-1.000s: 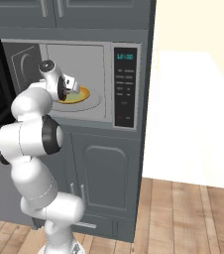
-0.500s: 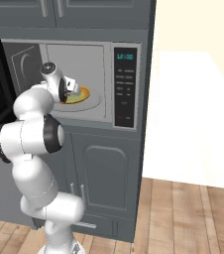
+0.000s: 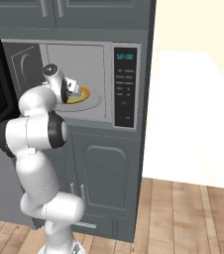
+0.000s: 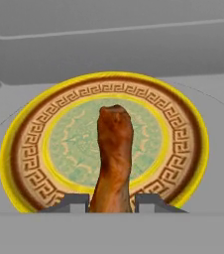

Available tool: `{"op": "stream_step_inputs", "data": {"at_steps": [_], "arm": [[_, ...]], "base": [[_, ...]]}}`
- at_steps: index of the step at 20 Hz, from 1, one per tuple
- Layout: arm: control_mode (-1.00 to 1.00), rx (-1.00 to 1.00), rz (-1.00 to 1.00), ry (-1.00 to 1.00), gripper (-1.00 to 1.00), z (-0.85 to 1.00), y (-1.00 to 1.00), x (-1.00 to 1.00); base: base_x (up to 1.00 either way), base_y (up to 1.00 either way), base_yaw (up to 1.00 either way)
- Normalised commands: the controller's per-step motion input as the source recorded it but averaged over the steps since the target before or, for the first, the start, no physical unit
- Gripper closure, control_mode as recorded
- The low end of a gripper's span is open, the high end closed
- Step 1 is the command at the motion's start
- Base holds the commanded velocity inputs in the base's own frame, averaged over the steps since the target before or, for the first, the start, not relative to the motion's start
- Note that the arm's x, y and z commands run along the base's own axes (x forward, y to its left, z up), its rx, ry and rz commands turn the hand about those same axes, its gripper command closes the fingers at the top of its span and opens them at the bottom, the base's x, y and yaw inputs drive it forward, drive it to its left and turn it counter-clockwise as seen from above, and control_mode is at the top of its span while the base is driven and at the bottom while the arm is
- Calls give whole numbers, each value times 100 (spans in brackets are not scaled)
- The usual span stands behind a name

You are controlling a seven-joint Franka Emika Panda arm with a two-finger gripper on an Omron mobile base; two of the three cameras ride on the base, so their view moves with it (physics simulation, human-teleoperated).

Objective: Pick the chicken drumstick from the counter and place it in the microwave. Then turn on the microwave.

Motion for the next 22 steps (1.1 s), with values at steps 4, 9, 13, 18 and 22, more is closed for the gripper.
{"op": "stream_step_inputs", "data": {"at_steps": [4,9,13,18,22], "arm": [[-100,0,0,0,100,0,13,26],[-100,0,0,0,100,0,12,24],[-100,0,0,0,100,-4,5,26],[-100,0,0,0,100,-18,0,21],[-100,0,0,0,100,-15,0,12]], "base": [[0,0,0],[0,0,0],[0,0,0],[0,0,0],[0,0,0]]}}
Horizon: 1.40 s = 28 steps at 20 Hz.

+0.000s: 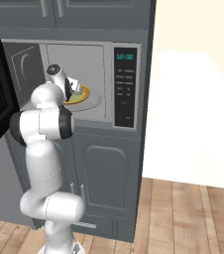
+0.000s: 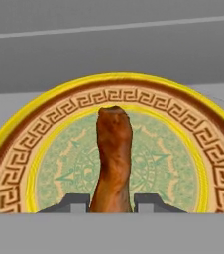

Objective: Pick the chicken drumstick from the counter and place it in the microwave. Then turn on the microwave.

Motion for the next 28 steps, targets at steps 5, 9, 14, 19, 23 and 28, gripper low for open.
{"op": "stream_step_inputs", "data": {"at_steps": [5,9,14,19,23,28], "arm": [[-100,-1,0,0,-100,0,5,1],[-100,0,0,0,-100,14,0,0],[-100,0,0,-3,-100,23,0,0],[-100,0,0,-4,-100,19,0,-3],[-100,-2,0,-8,-100,1,0,-24],[-100,-3,0,-13,-100,0,0,-49]], "base": [[0,0,0],[0,0,0],[0,0,0],[0,0,0],[0,0,0],[0,0,0]]}}
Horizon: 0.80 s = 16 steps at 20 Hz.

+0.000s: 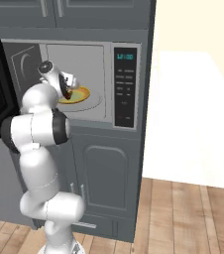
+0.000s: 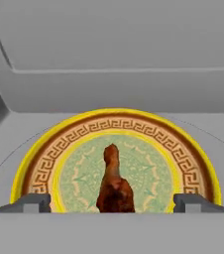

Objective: Pick the chicken drumstick from the counter and place it in the microwave. Then turn on the microwave.

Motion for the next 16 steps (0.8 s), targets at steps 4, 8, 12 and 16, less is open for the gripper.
{"op": "stream_step_inputs", "data": {"at_steps": [4,8,12,16], "arm": [[-100,-3,0,-17,-100,12,0,-72],[-100,-1,0,-19,-100,45,-2,-92],[-100,0,0,-18,-100,71,-8,-88],[-100,0,0,-8,-100,81,-16,-75]], "base": [[0,0,0],[0,0,0],[0,0,0],[0,0,0]]}}
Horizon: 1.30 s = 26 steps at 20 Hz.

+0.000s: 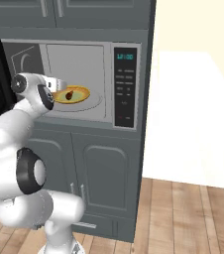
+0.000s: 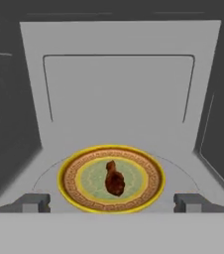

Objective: Pick the chicken drumstick from the counter and place it in the microwave. Then turn on the microwave.

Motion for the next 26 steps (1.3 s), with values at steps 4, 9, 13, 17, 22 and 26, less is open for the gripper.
{"op": "stream_step_inputs", "data": {"at_steps": [4,9,13,17,22,26], "arm": [[-100,0,0,0,100,58,-21,-73],[-100,0,0,4,100,19,-31,-81],[-100,0,0,6,100,11,-31,-99],[-100,0,-3,7,100,25,-17,-98],[-100,0,-5,5,100,51,-2,-88],[-100,-1,-6,4,100,52,-2,-88]], "base": [[0,0,0],[0,0,0],[0,0,0],[0,0,0],[0,0,0],[0,0,0]]}}
